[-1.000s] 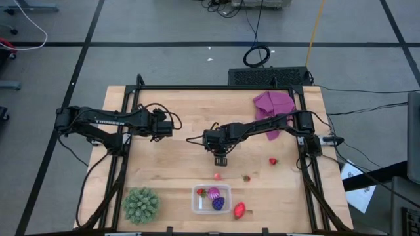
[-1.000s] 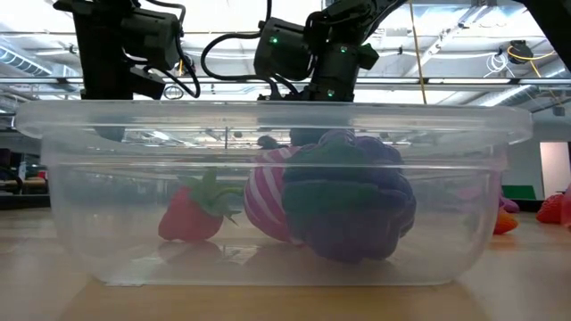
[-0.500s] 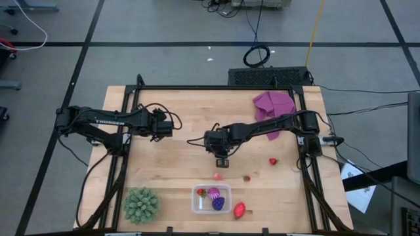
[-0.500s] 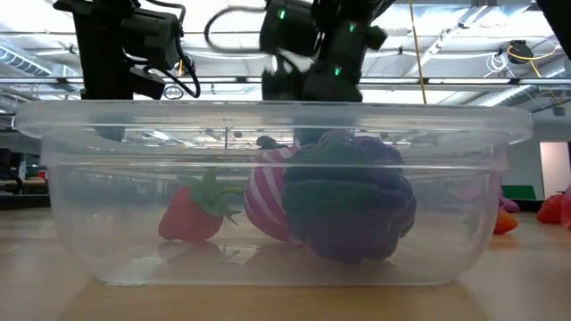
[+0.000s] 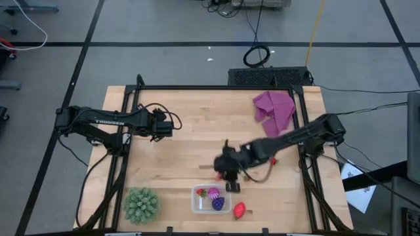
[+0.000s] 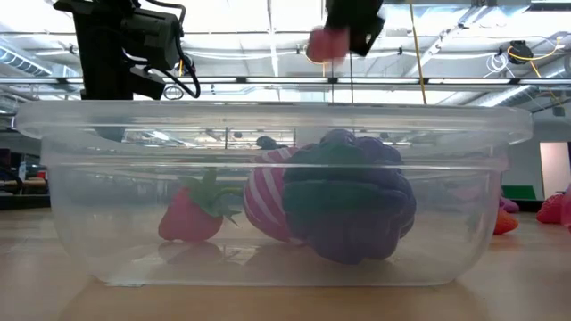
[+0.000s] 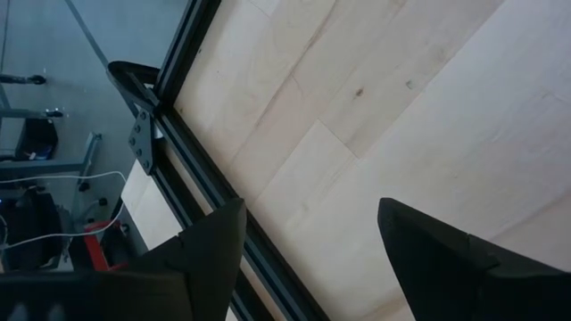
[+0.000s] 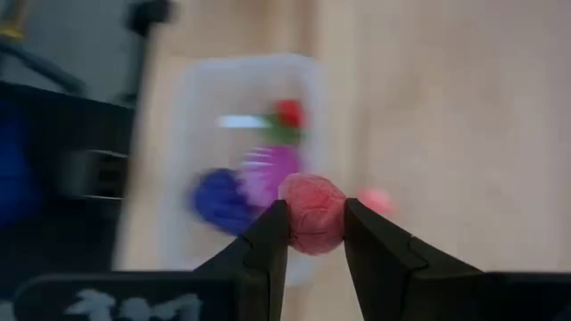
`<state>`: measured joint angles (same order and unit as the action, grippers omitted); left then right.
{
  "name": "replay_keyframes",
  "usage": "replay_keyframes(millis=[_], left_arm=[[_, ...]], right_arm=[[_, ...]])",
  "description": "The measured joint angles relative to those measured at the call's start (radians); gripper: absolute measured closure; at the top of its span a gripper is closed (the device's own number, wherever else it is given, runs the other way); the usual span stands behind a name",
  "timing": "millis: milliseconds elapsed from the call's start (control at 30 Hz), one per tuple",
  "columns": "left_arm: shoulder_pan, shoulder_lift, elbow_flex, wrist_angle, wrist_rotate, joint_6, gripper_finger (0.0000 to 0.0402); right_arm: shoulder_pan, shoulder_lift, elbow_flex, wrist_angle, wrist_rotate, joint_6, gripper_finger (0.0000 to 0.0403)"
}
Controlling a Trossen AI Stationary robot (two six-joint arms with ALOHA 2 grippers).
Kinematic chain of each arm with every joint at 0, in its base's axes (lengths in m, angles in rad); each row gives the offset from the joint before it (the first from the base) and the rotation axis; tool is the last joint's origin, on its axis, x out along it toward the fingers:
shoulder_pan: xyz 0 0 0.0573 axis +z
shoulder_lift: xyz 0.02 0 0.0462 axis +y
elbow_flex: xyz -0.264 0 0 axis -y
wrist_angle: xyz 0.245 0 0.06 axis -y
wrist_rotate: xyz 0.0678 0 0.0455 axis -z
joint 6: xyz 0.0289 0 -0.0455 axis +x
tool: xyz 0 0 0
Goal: Pick and placing Produce into tupperware
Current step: Put the top peach into the transparent bin
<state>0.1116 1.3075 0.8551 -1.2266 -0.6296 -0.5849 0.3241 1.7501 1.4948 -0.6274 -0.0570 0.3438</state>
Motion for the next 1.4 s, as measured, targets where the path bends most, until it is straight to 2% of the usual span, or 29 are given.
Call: replay_keyframes(millis=[167, 367, 533, 733, 1133, 1400], left_arm=[[0.000, 0.000, 0.000, 0.001, 0.000, -0.004, 0.0144], [0.000, 0.000, 0.000, 0.002, 0.000, -0.014, 0.0144], [0.000, 0.000, 0.000, 0.002, 0.000, -0.019, 0.0144], [0.000, 0.000, 0.000, 0.002, 0.000, -0.019, 0.0144], [0.000, 0.000, 0.000, 0.002, 0.000, -0.019, 0.0144], [0.000, 0.000, 0.000, 0.002, 0.000, -0.020, 0.0144]], right_arm=[[0.112, 0.013, 0.000, 0.088, 0.000, 0.121, 0.0314], [0.149, 0.072, 0.000, 0.085, 0.002, 0.221, 0.0314], [0.134, 0.137, 0.000, 0.085, -0.004, 0.233, 0.0314], [0.102, 0.194, 0.000, 0.083, -0.066, 0.250, 0.0314], [0.068, 0.222, 0.000, 0.037, -0.130, 0.266, 0.0311], [0.057, 0.222, 0.000, 0.033, -0.129, 0.245, 0.0267]])
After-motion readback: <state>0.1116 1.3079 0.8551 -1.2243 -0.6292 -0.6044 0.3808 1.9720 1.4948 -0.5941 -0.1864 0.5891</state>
